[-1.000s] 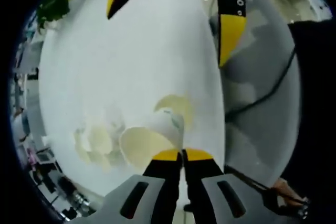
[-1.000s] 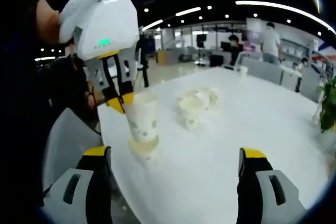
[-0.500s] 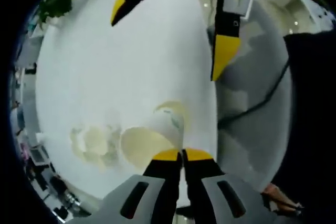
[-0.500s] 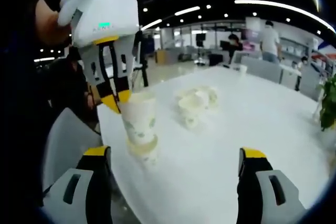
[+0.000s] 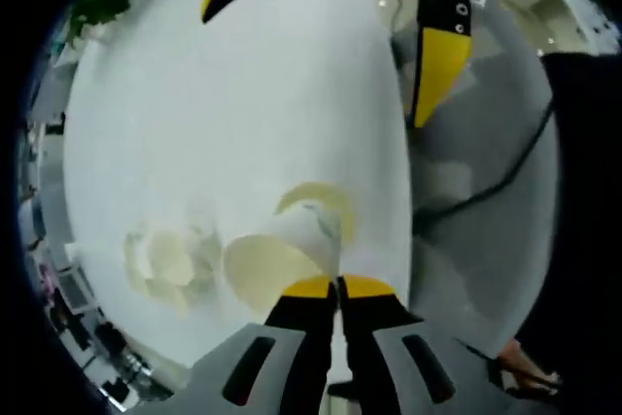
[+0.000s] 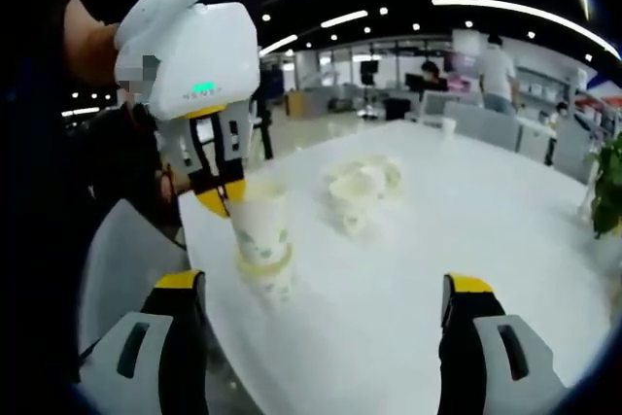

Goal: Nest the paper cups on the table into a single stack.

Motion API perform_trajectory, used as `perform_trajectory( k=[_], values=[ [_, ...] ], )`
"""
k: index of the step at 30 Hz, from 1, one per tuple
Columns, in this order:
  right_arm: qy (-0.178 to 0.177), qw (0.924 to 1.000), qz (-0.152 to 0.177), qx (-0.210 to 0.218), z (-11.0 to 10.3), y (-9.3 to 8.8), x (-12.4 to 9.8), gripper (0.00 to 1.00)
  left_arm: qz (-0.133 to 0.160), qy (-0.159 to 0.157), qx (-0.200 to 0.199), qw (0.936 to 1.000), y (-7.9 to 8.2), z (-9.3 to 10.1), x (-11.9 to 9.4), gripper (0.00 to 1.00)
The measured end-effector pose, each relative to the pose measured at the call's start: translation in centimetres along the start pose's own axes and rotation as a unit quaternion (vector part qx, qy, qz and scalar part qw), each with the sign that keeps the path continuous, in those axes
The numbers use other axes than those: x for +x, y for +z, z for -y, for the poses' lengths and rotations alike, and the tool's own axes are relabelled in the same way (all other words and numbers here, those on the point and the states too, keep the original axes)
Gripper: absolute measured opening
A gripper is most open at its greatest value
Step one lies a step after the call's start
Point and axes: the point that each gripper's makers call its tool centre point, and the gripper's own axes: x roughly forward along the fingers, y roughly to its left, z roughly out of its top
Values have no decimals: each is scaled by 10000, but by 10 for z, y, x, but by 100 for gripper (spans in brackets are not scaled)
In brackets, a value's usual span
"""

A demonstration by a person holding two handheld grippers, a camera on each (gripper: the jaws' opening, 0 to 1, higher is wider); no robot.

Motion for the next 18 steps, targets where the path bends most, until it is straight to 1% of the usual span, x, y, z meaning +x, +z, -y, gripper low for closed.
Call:
perform_trajectory(
  k=[6,9,12,14,16,18],
  values=[
    [-14,10000,-1,-1,2,1,0,100,-20,-19,-97,9999,-5,-5,5,0],
    [-18,10000,10,-4,3,2,0,100,-81,112,-71,9999,-9,-11,4,0],
    [-18,10000,-4,-13,4,2,1,100,-6,-9,-144,9999,-7,-8,4,0],
    [-14,10000,-7,-13,4,2,1,100,-9,-15,-129,9999,-7,-7,4,0],
    [-11,10000,-1,-15,4,3,2,100,-30,22,-15,10000,-7,-6,8,0],
    [-10,10000,-4,-22,4,4,2,100,-45,17,-25,10000,-7,-6,10,0]
  ],
)
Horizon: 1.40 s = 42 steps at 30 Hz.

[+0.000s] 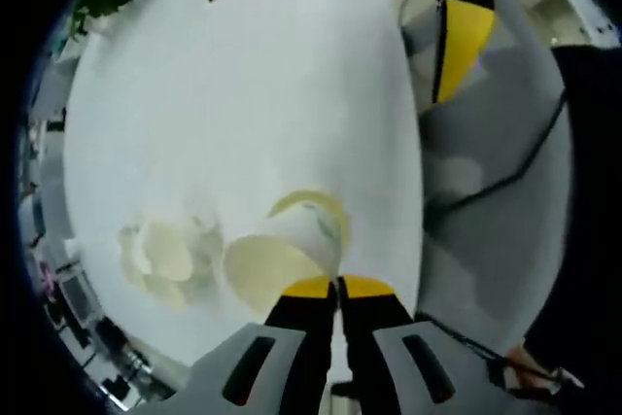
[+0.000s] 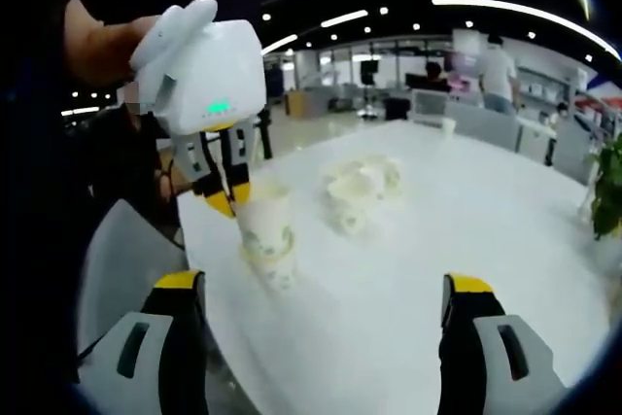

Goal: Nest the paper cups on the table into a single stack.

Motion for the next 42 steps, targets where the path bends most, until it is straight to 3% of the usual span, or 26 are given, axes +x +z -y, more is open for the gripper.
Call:
perform_trajectory(
  k=[32,42],
  values=[
    [-78,9999,-71,70,3,-7,-2,99,25,-121,-97,9999,7,11,37,1],
    [-81,9999,-61,72,3,-7,-1,99,268,-103,-134,9995,8,9,35,3]
  ],
)
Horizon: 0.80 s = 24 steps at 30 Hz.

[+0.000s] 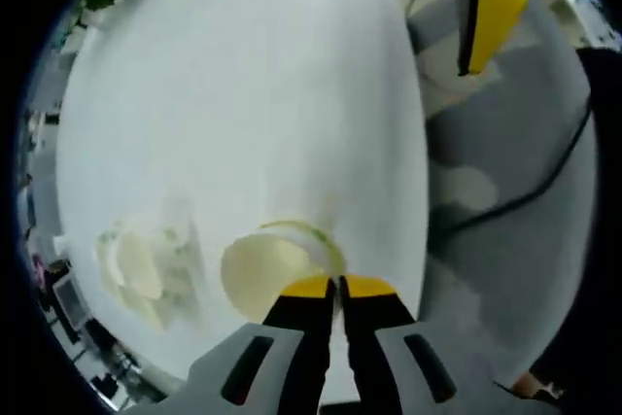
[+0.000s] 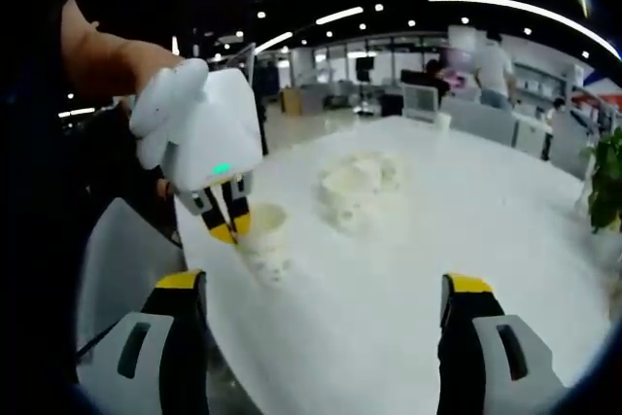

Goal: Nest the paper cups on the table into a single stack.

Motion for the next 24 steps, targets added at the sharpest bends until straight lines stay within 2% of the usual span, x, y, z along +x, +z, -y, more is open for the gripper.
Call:
perform_trajectory(
  k=[2,4,7,9,12,14,16,18,20,21,23,24],
  values=[
    [-10,10000,12,-15,0,1,0,99,127,-234,168,9995,2,7,-2,12],
    [-11,10000,22,-23,1,2,1,98,236,-238,12,9994,3,6,-4,22],
    [-10,10000,23,-30,1,3,1,98,348,-159,69,9992,4,4,-6,26],
    [-12,10000,18,-39,1,4,1,99,483,-160,-87,9987,5,3,-9,34],
    [-21,10000,28,-50,2,6,1,99,774,-323,-387,9957,8,6,-16,44],
    [-37,10000,33,-56,3,7,1,99,944,-293,-469,9940,9,4,-20,49],
    [-79,9999,81,-81,6,9,0,99,1271,-164,-586,9900,12,-1,-26,56],
    [-130,9997,155,-99,9,12,-2,99,1525,-139,-812,9849,11,-3,-31,58],
    [-168,9997,165,-96,12,13,-3,100,1894,-72,-972,9771,11,-8,-37,60],
    [-196,9996,170,-93,13,14,-4,100,2103,10,-1129,9711,8,-13,-40,62],
    [-218,9996,173,-92,14,15,-4,100,2235,150,-1408,9644,0,-22,-44,65],
    [-230,9995,183,-91,15,15,-5,100,2396,226,-1525,9586,-4,-26,-48,65]
  ],
)
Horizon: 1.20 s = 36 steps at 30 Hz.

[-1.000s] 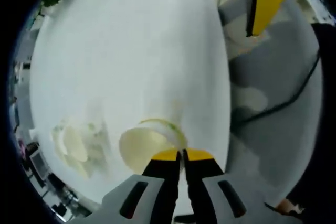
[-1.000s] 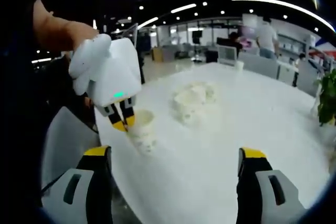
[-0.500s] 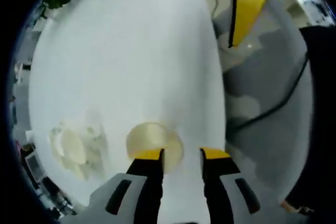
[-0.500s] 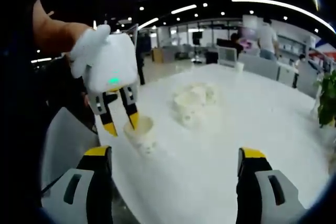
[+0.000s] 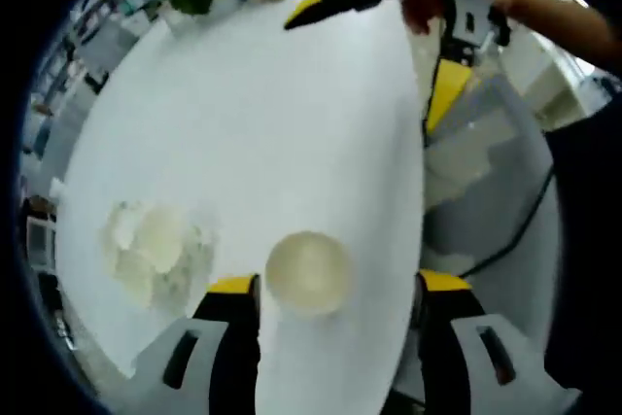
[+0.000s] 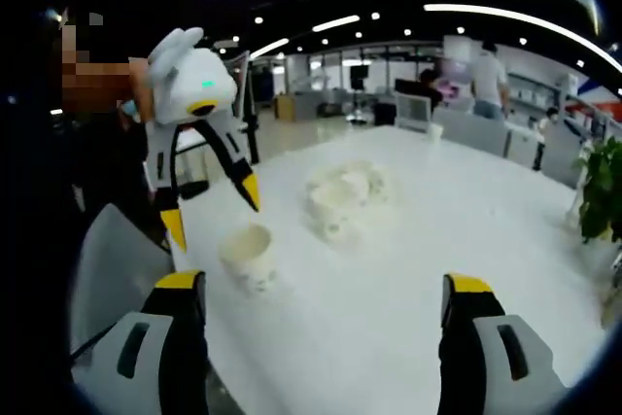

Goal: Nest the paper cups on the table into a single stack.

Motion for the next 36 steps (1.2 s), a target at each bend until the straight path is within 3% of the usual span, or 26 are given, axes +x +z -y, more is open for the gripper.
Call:
perform_trajectory(
  k=[4,7,11,15,20,22,26,29,36],
  values=[
    [-49,10000,50,-10,4,2,-1,100,337,238,-407,9983,-8,-14,-17,67],
    [-91,9999,96,8,7,4,-2,100,734,336,-931,9924,-20,-23,-30,69],
    [-106,9999,81,9,9,2,-2,100,1446,373,-1583,9760,-26,-37,-46,71],
    [-126,9999,54,26,9,0,-1,100,1984,725,-1713,9623,-32,-57,-61,74],
    [-143,9999,39,13,10,0,0,100,2353,1005,-1962,9466,-48,-71,-78,80],
    [-177,9998,56,32,12,0,0,100,2528,1186,-1885,9415,-53,-76,-83,85],
    [-213,9997,104,56,16,3,1,100,2583,1458,-1822,9375,-71,-83,-85,97],
    [-259,9996,120,18,20,4,3,100,2575,1412,-1971,9353,-84,-82,-81,100],
    [-251,9995,160,-132,21,6,7,100,3083,1668,-2009,9148,-97,-93,-90,100]
  ],
)
